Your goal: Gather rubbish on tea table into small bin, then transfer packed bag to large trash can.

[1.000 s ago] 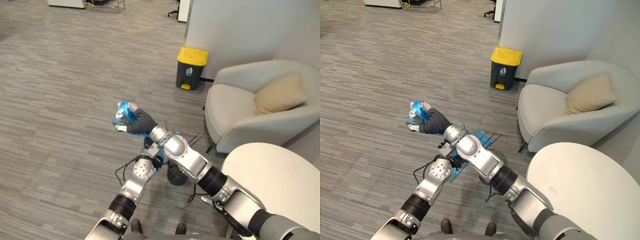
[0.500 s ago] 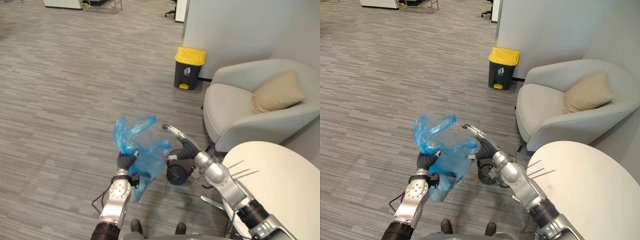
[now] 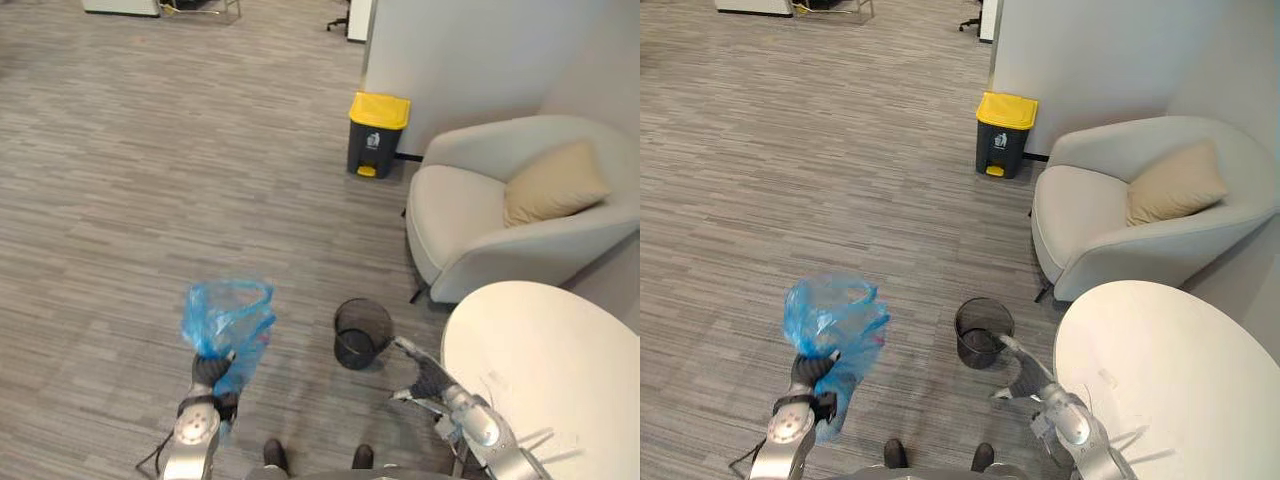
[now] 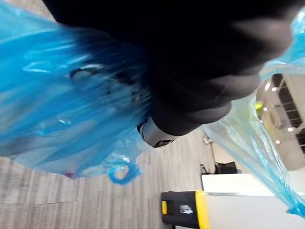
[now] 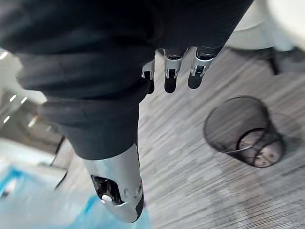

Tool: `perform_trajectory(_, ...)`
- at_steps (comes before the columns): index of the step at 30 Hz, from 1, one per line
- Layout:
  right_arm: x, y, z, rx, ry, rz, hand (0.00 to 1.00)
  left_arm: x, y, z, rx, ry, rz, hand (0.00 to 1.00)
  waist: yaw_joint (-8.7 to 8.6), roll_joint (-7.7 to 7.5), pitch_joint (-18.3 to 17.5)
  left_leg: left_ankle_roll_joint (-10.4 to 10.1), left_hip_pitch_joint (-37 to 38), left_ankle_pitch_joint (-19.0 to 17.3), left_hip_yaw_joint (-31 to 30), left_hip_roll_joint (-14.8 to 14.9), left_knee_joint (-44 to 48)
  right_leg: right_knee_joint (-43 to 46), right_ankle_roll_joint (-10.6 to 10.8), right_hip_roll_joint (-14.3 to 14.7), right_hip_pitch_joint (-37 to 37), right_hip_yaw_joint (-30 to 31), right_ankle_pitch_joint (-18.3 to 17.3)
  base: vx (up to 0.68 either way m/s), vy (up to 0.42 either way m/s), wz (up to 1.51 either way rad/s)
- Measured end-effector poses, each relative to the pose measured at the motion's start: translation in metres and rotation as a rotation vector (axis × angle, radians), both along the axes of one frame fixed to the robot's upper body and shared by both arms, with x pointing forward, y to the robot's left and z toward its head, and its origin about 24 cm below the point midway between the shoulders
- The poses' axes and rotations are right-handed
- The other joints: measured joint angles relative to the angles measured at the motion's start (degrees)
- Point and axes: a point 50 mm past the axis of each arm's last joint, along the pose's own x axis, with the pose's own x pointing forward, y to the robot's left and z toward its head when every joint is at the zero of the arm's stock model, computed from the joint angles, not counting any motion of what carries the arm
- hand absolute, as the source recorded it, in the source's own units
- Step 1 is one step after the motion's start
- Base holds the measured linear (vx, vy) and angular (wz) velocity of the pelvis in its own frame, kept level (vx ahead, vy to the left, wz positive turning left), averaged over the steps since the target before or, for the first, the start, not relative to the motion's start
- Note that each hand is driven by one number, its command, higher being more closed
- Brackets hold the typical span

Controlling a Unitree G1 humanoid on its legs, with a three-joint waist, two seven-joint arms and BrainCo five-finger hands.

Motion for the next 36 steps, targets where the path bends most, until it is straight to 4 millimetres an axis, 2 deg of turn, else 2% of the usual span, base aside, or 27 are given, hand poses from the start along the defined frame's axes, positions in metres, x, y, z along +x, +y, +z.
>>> perform_trajectory(2,-0.002,-0.007,-0.001,0.011,-0.003,-0.063,0.00,-0.008,0.003,-0.002,-0.004,0.020,0.008,1.00,0.10,0.19,0.13,0.08,-1.83,-0.05,-1.03,-0.53,0.22,0.82,0.50,-0.64,-1.50,-1.45,-0.36,0.03,0.065,0.42)
perform_trajectory(3,-0.003,-0.012,0.000,0.014,-0.011,-0.106,0.00,-0.009,0.004,-0.003,-0.013,0.024,0.000,1.00,-0.09,1.15,0.73,0.18,-3.97,-0.12,-2.23,-0.84,1.23,1.34,1.05,-1.17,-2.39,-3.33,-1.04,0.04,0.089,0.90)
perform_trajectory(5,-0.006,-0.020,-0.004,0.029,0.001,-0.176,0.00,-0.005,0.003,-0.001,-0.026,0.012,-0.014,1.00,-0.12,1.92,1.47,1.99,-7.90,-1.92,-1.91,-0.88,5.17,2.18,1.91,-1.99,-2.91,-7.22,-1.72,0.04,0.084,1.09)
perform_trajectory(7,-0.012,-0.032,-0.010,0.039,0.032,-0.276,0.00,-0.005,0.003,-0.002,-0.045,0.010,-0.017,1.00,0.23,2.59,1.78,3.69,-10.00,-4.39,5.24,0.61,9.80,2.28,2.27,-4.01,-2.84,-10.99,-1.97,0.11,0.114,0.92)
perform_trajectory(8,-0.012,-0.034,-0.011,0.042,0.035,-0.296,0.00,-0.007,0.003,-0.003,-0.050,0.015,-0.016,1.00,0.66,2.99,2.06,3.95,-10.37,-4.67,6.65,1.56,10.71,2.82,2.55,-4.15,-2.52,-11.62,-2.11,0.14,0.108,0.61)
perform_trajectory(9,-0.012,-0.037,-0.013,0.046,0.043,-0.321,0.00,-0.010,0.004,-0.004,-0.059,0.022,-0.008,1.00,1.41,3.14,2.18,4.20,-10.92,-5.95,6.14,1.21,12.25,3.72,3.33,-4.73,-2.30,-12.44,-2.65,0.12,0.077,0.46)
perform_trajectory(11,-0.009,-0.037,-0.012,0.066,0.032,-0.339,0.00,-0.016,0.006,-0.007,-0.060,0.043,0.007,1.00,1.65,3.06,2.23,4.60,-11.77,-7.67,5.07,0.39,14.31,4.59,3.71,-5.77,-1.95,-12.86,-2.91,0.14,0.108,0.38)
perform_trajectory(12,-0.006,-0.037,-0.013,0.071,0.034,-0.345,0.00,-0.018,0.007,-0.009,-0.064,0.054,0.016,1.00,1.79,3.01,2.30,5.03,-12.14,-9.56,4.97,0.10,16.06,5.41,4.76,-6.71,-1.62,-13.56,-3.71,0.15,0.129,0.30)
perform_trajectory(14,-0.009,-0.038,-0.019,0.080,0.063,-0.381,0.00,-0.021,0.006,-0.010,-0.070,0.060,0.016,1.00,1.65,2.61,2.61,5.21,-12.73,-13.41,5.79,0.28,20.97,10.20,5.71,-9.28,-1.90,-14.27,-6.65,0.16,0.156,0.26)
perform_trajectory(15,-0.013,-0.037,-0.023,0.089,0.085,-0.406,0.00,-0.022,0.006,-0.010,-0.071,0.062,0.014,1.00,1.64,2.05,2.98,5.43,-12.54,-15.98,5.98,-0.20,23.64,15.69,5.65,-11.85,-2.60,-14.30,-9.45,0.17,0.177,0.20)
perform_trajectory(16,-0.016,-0.037,-0.025,0.097,0.099,-0.426,0.00,-0.023,0.006,-0.011,-0.074,0.067,0.013,1.00,1.54,1.55,3.84,5.84,-12.14,-17.94,5.20,-1.23,25.03,22.59,2.32,-14.58,-3.79,-13.24,-11.64,0.19,0.188,0.19)
perform_trajectory(17,-0.016,-0.038,-0.026,0.101,0.102,-0.432,0.00,-0.023,0.005,-0.011,-0.077,0.066,0.010,1.00,1.30,1.53,4.41,6.13,-11.60,-18.39,4.76,-1.62,25.20,26.85,0.70,-15.71,-5.15,-11.76,-11.25,0.18,0.140,0.17)
perform_trajectory(18,-0.017,-0.038,-0.026,0.112,0.101,-0.440,0.00,-0.022,0.003,-0.011,-0.077,0.063,0.003,1.00,0.86,1.86,5.13,6.75,-10.29,-18.83,4.00,-1.97,25.08,34.32,-1.89,-16.69,-8.50,-7.91,-9.47,0.22,0.135,0.38)
perform_trajectory(19,-0.018,-0.034,-0.028,0.129,0.109,-0.449,0.00,-0.020,0.005,-0.009,-0.068,0.056,0.000,1.00,-0.40,2.43,6.10,6.59,-9.13,-19.17,2.09,-2.04,24.83,40.92,-0.78,-15.76,-11.79,-2.99,-10.49,0.22,0.097,0.50)
perform_trajectory(20,-0.019,-0.031,-0.030,0.140,0.115,-0.453,0.00,-0.018,0.007,-0.006,-0.058,0.046,0.000,1.00,-0.87,2.66,6.83,6.51,-8.01,-19.34,1.21,-2.09,24.10,42.47,1.20,-14.21,-13.13,-1.53,-12.92,0.31,0.089,0.53)
perform_trajectory(21,-0.022,-0.029,-0.032,0.147,0.124,-0.457,0.00,-0.015,0.009,-0.005,-0.054,0.035,0.006,1.00,-0.98,2.36,7.04,6.43,-6.43,-19.38,0.37,-2.74,22.43,42.04,1.55,-12.85,-14.74,-1.48,-14.90,0.26,0.039,0.33)
perform_trajectory(23,-0.026,-0.030,-0.033,0.154,0.129,-0.474,0.00,-0.006,0.007,-0.002,-0.061,0.009,0.000,1.00,-1.41,2.06,7.35,6.18,-3.32,-19.35,-1.21,-4.55,19.11,36.81,1.52,-10.89,-17.01,-3.78,-15.40,0.30,0.039,0.39)
perform_trajectory(25,-0.026,-0.031,-0.033,0.152,0.132,-0.478,0.00,0.003,0.003,-0.001,-0.067,-0.008,-0.018,1.00,-2.22,2.57,8.16,5.70,-0.84,-19.53,-2.42,-5.07,17.96,29.82,1.65,-8.84,-17.73,-5.91,-14.72,0.28,0.017,0.56)
perform_trajectory(26,-0.027,-0.031,-0.034,0.152,0.134,-0.479,0.00,0.006,0.002,0.000,-0.067,-0.016,-0.022,1.00,-2.31,2.66,8.22,5.28,-0.25,-19.80,-2.76,-5.27,17.87,28.19,1.31,-8.29,-18.12,-5.96,-14.25,0.28,-0.009,0.60)
perform_trajectory(28,-0.028,-0.031,-0.034,0.153,0.135,-0.481,0.00,0.012,0.001,0.003,-0.068,-0.035,-0.029,1.00,-3.23,2.34,8.06,2.93,2.51,-21.25,-2.62,-5.85,18.00,28.68,-1.71,-7.86,-19.97,-6.28,-12.54,0.45,-0.062,0.61)
perform_trajectory(30,-0.030,-0.032,-0.032,0.150,0.127,-0.480,0.00,0.012,-0.003,0.002,-0.071,-0.036,-0.047,1.00,-4.23,2.48,7.82,0.82,4.90,-24.33,-1.54,-5.55,18.20,30.41,-2.24,-7.05,-19.42,-7.75,-12.24,0.49,-0.132,0.64)
perform_trajectory(31,-0.032,-0.033,-0.031,0.146,0.123,-0.479,0.00,0.008,-0.008,-0.002,-0.086,-0.017,-0.053,1.00,-4.04,2.16,7.51,-0.94,5.45,-25.60,0.09,-4.57,21.80,30.25,-4.76,-6.16,-18.12,-7.60,-11.98,0.50,-0.152,0.42)
perform_trajectory(32,-0.030,-0.035,-0.030,0.140,0.119,-0.476,0.00,0.008,-0.013,-0.004,-0.102,-0.012,-0.058,1.00,-3.94,3.05,7.80,-1.83,4.36,-25.74,1.12,-2.59,26.68,30.15,-4.76,-5.28,-17.23,-8.06,-12.40,0.54,-0.147,-0.08)
perform_trajectory(33,-0.026,-0.034,-0.027,0.141,0.102,-0.466,0.00,0.005,-0.021,-0.006,-0.120,-0.005,-0.069,1.00,-3.50,4.15,7.77,-3.18,1.38,-25.30,3.30,1.55,37.59,28.73,-5.18,-3.55,-14.71,-7.68,-13.47,0.59,-0.086,-0.44)
perform_trajectory(34,-0.022,-0.034,-0.022,0.141,0.074,-0.457,0.00,0.004,-0.026,-0.008,-0.142,-0.002,-0.069,1.00,-3.72,4.98,7.81,-4.05,-1.98,-21.14,4.57,6.00,50.09,26.31,-5.40,-1.27,-11.13,-6.59,-14.46,0.61,-0.069,-0.63)
perform_trajectory(35,-0.020,-0.034,-0.021,0.141,0.066,-0.453,0.00,0.004,-0.027,-0.009,-0.150,-0.004,-0.066,1.00,-3.42,4.81,8.00,-3.36,-3.76,-20.57,5.13,8.02,55.50,25.35,-5.59,-0.52,-9.25,-5.55,-14.68,0.62,-0.028,-0.79)
perform_trajectory(36,-0.017,-0.035,-0.017,0.145,0.043,-0.459,0.00,0.006,-0.030,-0.008,-0.162,-0.012,-0.068,1.00,-2.60,4.20,8.28,-0.85,-5.32,-22.40,5.79,10.36,59.82,23.15,-5.91,0.40,-5.55,-3.25,-14.92,0.56,-0.028,-0.87)
